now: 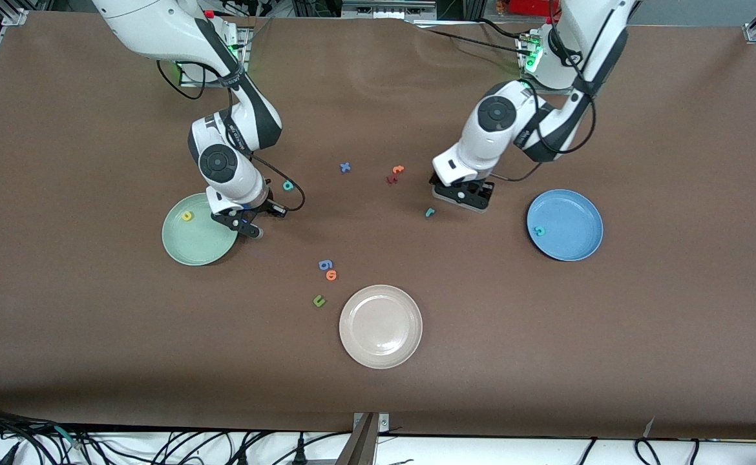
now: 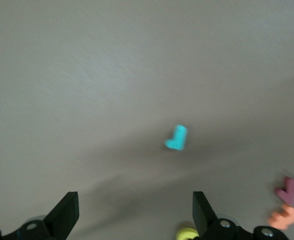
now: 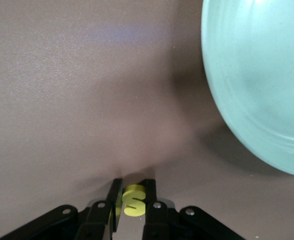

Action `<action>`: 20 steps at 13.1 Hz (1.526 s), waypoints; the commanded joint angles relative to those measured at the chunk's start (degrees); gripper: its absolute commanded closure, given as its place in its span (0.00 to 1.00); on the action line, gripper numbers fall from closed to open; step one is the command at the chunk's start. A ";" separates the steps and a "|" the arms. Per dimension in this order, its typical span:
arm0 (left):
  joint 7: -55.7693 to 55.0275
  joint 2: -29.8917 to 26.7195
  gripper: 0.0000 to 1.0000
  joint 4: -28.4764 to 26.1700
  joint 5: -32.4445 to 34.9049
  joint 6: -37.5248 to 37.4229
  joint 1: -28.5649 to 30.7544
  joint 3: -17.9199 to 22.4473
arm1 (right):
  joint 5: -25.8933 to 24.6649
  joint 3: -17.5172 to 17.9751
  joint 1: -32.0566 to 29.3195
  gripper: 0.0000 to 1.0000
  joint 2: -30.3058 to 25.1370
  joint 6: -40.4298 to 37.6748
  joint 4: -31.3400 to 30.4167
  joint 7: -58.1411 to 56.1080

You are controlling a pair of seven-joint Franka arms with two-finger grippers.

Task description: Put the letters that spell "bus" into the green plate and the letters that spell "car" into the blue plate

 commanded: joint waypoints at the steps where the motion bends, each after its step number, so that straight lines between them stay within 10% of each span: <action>1: -2.75 0.65 0.00 0.22 -0.86 -0.87 -1.92 0.15 | -0.17 -0.78 -0.33 0.92 -1.37 -2.08 0.20 -1.67; 6: -5.93 2.76 0.02 -0.22 -0.86 -2.19 -4.65 0.15 | 0.09 -9.90 -0.33 0.92 -6.57 -24.42 8.20 -17.19; 14: -6.80 2.85 0.19 -1.89 -0.86 -2.45 -6.14 0.15 | 0.80 -14.85 -2.71 0.90 2.03 -10.39 5.75 -29.01; 15: -7.50 2.85 0.22 -1.90 -0.86 -2.45 -6.32 0.15 | 0.88 -14.76 -2.62 0.82 2.39 -9.93 5.66 -28.92; 17: -7.95 2.85 0.28 -2.07 -0.77 -2.45 -6.76 0.15 | 0.88 -14.67 -2.62 0.13 1.61 -10.54 5.74 -28.66; 20: -8.12 2.94 0.33 -2.16 -0.77 -2.45 -6.76 0.15 | 0.88 -13.28 -2.27 0.10 -2.42 -17.71 6.97 -26.47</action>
